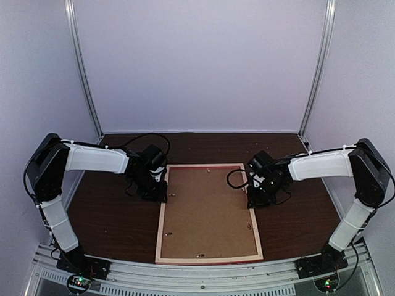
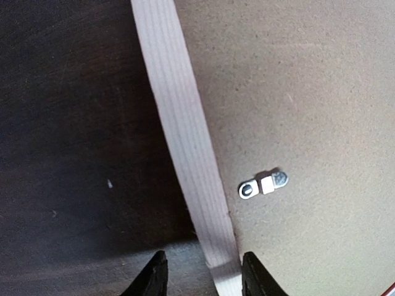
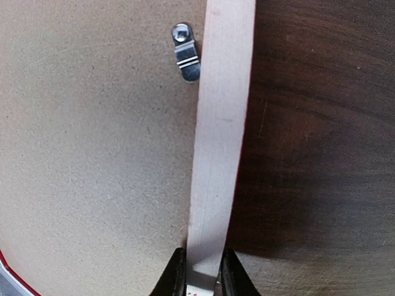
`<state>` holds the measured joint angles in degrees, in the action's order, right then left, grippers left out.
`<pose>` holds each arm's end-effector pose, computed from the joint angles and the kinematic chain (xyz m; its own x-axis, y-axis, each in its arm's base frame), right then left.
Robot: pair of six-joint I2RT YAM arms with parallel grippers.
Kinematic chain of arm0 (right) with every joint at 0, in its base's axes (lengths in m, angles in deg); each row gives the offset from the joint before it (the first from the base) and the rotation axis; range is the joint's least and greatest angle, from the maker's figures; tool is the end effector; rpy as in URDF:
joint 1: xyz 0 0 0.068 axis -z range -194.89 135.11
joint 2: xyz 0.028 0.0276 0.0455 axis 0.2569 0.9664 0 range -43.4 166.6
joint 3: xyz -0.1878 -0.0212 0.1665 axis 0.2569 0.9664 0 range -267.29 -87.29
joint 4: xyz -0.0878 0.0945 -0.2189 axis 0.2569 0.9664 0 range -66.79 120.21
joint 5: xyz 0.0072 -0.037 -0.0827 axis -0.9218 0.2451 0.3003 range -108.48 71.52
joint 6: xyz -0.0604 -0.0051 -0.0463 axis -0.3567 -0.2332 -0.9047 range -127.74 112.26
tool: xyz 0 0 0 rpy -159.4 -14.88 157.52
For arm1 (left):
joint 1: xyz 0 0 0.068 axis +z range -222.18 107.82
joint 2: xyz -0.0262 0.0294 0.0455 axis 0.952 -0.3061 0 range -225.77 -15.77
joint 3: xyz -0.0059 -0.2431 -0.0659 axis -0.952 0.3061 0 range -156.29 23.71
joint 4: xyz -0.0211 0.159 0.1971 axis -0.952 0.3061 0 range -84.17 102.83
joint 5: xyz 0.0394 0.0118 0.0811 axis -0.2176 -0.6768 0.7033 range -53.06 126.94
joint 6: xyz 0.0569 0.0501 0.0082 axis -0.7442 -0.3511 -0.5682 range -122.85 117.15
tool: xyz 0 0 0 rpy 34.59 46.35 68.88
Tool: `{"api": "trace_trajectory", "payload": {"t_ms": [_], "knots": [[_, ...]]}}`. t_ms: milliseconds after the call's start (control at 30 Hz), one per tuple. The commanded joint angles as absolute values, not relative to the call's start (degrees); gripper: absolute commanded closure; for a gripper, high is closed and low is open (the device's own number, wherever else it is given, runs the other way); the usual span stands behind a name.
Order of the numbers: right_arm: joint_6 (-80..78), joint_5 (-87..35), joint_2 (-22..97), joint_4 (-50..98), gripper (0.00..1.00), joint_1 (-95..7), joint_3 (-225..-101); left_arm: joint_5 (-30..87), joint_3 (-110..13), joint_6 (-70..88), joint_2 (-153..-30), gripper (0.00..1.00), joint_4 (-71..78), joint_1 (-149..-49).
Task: Put the photo into the frame
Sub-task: Hold the backboard against the frame body, then press the fastener onto the backboard.
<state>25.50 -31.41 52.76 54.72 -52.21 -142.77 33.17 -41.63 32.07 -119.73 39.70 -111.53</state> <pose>0.2352 0.1975 0.1150 -0.9870 -0.0807 -0.1392 -0.1248 0.9299 0.3459 0.2624 -0.2207 0.1155 -0.9756 0.0615 -0.2109 0.1094 0.9685 -0.2237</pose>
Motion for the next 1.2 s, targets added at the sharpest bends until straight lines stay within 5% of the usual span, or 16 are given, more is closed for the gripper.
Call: {"api": "trace_trajectory", "payload": {"t_ms": [0, 467, 1167], "knots": [[26.6, -32.0, 48.9, 55.6, 0.81, -52.9, -141.8, 33.1, -40.6, 34.0, -120.4, 0.60, 38.3, -112.5], [21.7, -26.1, 56.5, 59.5, 0.52, -51.3, -151.9, 34.5, -39.4, 36.3, -120.2, 0.73, 37.2, -114.2], [14.1, -25.1, 66.1, 60.6, 0.53, -47.8, -160.6, 34.1, -40.0, 35.5, -120.8, 0.83, 37.3, -114.2]]}}
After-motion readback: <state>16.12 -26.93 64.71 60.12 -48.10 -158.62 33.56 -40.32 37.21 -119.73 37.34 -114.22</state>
